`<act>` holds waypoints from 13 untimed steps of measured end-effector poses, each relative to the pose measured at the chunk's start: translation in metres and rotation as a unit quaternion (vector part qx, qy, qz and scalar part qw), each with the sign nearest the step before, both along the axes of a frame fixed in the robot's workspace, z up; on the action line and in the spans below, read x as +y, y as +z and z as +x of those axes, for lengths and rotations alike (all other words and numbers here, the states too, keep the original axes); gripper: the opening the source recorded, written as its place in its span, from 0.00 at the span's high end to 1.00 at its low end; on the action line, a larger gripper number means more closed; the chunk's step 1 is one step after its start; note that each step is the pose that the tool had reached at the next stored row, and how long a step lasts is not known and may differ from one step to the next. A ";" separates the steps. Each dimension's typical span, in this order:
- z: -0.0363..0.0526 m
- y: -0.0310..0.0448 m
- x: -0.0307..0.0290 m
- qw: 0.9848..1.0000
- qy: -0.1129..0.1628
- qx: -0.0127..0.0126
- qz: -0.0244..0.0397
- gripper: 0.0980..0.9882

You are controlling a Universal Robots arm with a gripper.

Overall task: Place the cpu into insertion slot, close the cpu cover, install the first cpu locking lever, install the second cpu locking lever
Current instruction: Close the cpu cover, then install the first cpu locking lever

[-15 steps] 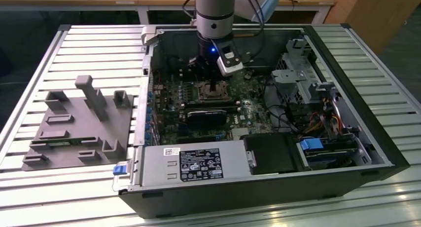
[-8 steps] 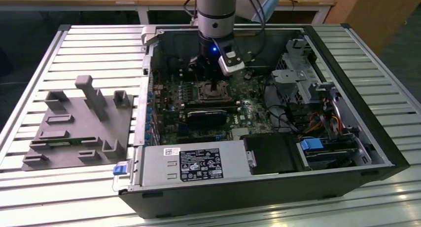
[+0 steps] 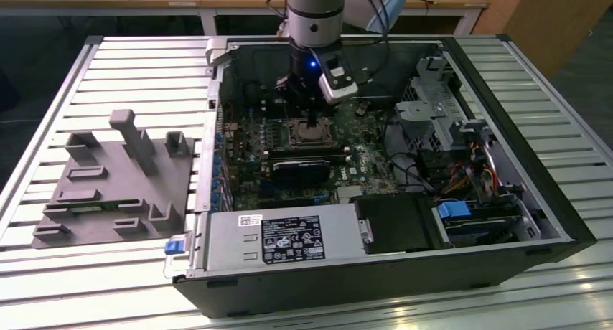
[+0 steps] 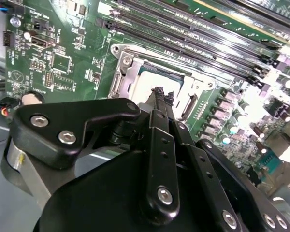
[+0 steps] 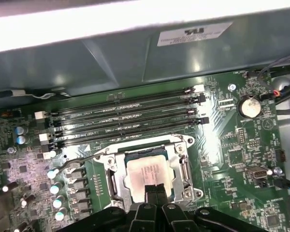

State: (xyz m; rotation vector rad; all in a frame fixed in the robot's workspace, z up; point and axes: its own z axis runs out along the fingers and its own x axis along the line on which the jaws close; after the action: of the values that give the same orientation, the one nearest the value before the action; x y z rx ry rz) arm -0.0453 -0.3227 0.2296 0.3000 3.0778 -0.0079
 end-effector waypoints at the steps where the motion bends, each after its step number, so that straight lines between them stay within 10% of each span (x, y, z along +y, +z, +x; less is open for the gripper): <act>1: 0.0000 0.0020 0.0000 1.000 0.000 0.000 0.000 1.00; 13: 0.0000 0.0109 0.0001 1.000 0.000 0.000 0.000 1.00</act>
State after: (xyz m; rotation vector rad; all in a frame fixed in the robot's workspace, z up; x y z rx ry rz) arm -0.0453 -0.3225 0.2405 0.3000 3.0775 -0.0078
